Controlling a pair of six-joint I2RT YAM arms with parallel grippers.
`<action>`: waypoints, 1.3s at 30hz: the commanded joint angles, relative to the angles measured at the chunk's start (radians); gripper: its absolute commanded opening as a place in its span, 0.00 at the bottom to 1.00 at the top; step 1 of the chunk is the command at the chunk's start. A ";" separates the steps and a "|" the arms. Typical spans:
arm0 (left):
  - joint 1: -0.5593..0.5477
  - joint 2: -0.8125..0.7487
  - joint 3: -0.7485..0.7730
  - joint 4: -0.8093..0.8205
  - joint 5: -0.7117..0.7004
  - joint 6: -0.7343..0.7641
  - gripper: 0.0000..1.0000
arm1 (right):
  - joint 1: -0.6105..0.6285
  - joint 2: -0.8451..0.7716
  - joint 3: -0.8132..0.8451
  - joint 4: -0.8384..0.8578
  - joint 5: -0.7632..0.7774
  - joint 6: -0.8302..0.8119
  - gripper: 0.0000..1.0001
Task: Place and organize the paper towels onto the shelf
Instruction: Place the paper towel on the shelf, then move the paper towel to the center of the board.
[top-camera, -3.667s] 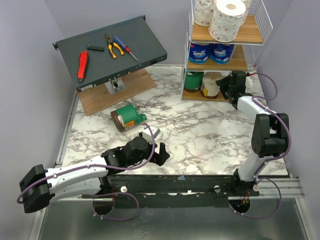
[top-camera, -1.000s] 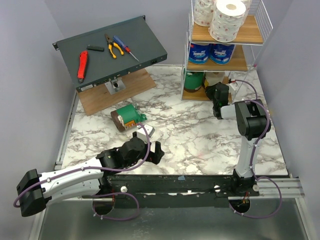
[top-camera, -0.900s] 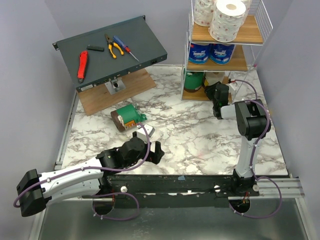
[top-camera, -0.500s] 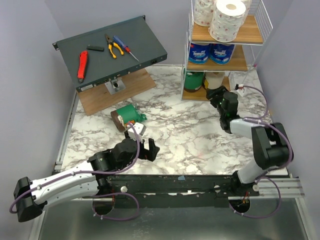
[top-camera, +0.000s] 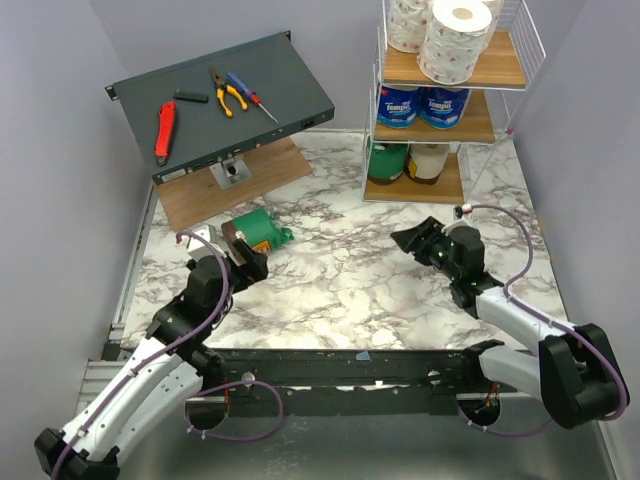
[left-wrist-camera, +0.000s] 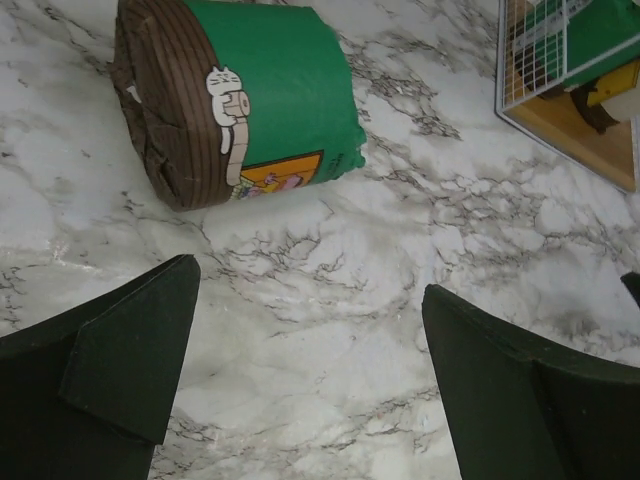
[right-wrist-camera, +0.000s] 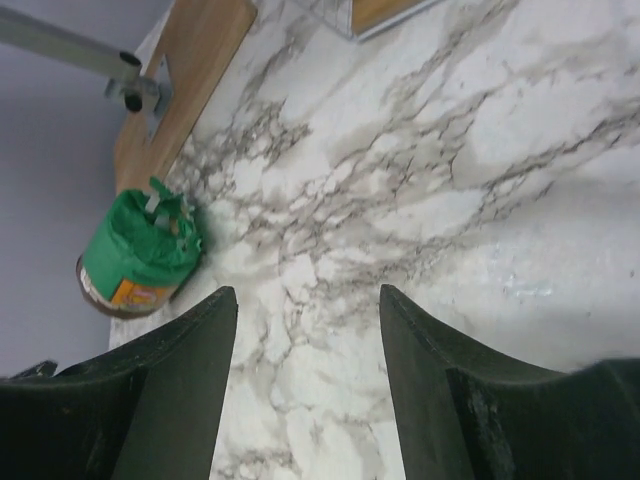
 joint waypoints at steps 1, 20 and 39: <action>0.155 -0.009 -0.008 -0.023 0.140 -0.097 0.98 | 0.011 -0.053 -0.049 0.000 -0.146 0.006 0.63; 0.415 0.064 -0.141 0.185 0.214 -0.336 0.88 | 0.341 0.644 0.462 0.297 -0.205 0.085 0.60; 0.476 0.247 -0.125 0.340 0.341 -0.309 0.87 | 0.406 1.114 0.965 0.193 -0.262 0.123 0.61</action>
